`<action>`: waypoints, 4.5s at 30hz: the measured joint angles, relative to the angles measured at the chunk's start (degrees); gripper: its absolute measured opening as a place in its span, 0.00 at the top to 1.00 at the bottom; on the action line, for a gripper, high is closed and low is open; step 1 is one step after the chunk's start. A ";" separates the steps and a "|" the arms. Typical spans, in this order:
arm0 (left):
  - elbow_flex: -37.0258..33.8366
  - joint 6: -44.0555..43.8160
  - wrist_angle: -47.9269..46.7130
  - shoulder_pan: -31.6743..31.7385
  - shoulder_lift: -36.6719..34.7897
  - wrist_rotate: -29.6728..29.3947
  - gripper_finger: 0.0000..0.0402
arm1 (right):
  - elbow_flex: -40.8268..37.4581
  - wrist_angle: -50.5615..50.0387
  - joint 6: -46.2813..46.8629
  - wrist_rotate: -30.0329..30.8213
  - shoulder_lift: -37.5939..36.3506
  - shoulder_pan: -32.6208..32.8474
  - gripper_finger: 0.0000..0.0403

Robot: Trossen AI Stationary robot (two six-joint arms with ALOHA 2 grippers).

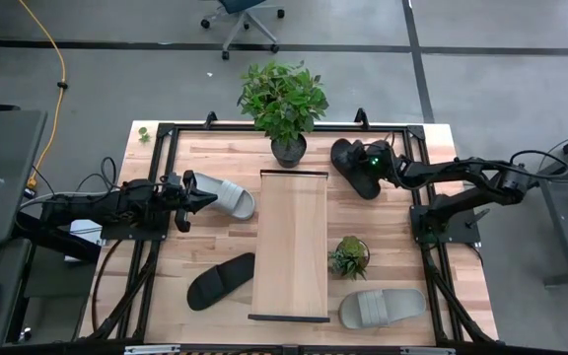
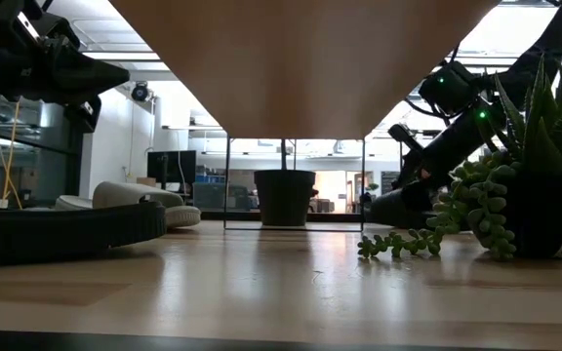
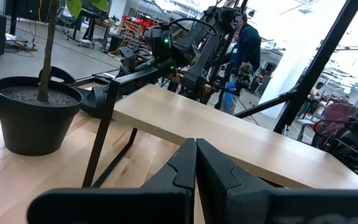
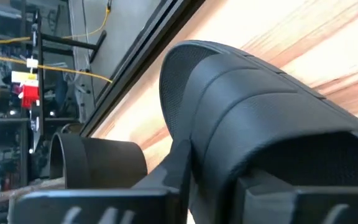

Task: Pick and place slides into the shelf
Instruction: Put the top black slide into the shelf

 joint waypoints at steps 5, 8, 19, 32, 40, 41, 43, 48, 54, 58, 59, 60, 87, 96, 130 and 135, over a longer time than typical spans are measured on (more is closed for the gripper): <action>0.01 -0.01 0.00 0.00 0.00 0.00 1.00 | 0.00 -0.18 -1.45 -0.65 -1.96 0.02 0.99; 0.01 -0.01 0.01 0.01 0.00 0.00 1.00 | 0.00 -0.40 -1.87 -1.75 -4.44 0.02 0.98; 0.00 -0.01 0.01 0.01 0.00 0.00 1.00 | 0.00 -13.98 -7.75 -0.05 -21.62 0.02 1.00; 0.00 -0.39 0.01 0.01 0.00 0.00 1.00 | 2.01 -21.85 -10.88 -4.09 -40.50 -0.02 1.00; 0.02 -1.52 0.01 0.02 0.00 0.00 1.00 | 13.06 -36.92 -16.18 -9.95 -42.56 -0.02 1.00; 0.02 -1.52 0.01 0.02 0.00 0.00 1.00 | 14.77 -39.47 -17.03 -10.61 -42.50 0.00 1.00; 0.02 -1.52 0.01 0.02 0.00 0.00 1.00 | 18.34 -43.97 -18.29 -11.29 -42.47 0.06 1.00; 0.00 -1.52 0.01 0.02 0.00 0.00 1.00 | 25.42 -50.46 -18.39 -10.87 -42.52 1.69 1.00; 0.00 -1.52 0.00 0.01 0.00 0.00 1.00 | 28.41 -51.48 -15.35 -10.52 -42.52 6.81 1.00; 0.02 -1.52 0.01 0.02 0.00 0.00 1.00 | 28.41 -53.07 -12.97 -7.53 -41.86 11.93 1.00; 0.01 -1.52 0.00 0.02 0.00 0.00 1.00 | 28.41 -53.21 -12.67 -6.68 -41.48 13.33 1.00; 0.01 -1.52 0.01 0.01 0.00 0.00 1.00 | 28.41 -53.16 -12.18 -5.87 -40.99 14.83 1.00; 0.02 -1.10 0.01 0.02 0.00 -0.01 1.00 | 28.35 -42.46 7.35 13.39 -26.01 51.84 1.00; 0.01 -1.06 0.01 0.02 0.00 -0.21 1.00 | 29.25 -37.72 11.28 13.69 -24.51 57.19 1.00; 0.02 0.15 0.01 0.01 0.00 0.00 1.00 | 65.61 -67.43 14.58 5.49 -4.93 62.13 1.00; 0.02 0.26 0.01 0.00 0.00 0.02 1.00 | 65.64 -63.10 15.79 5.63 -0.88 63.40 1.00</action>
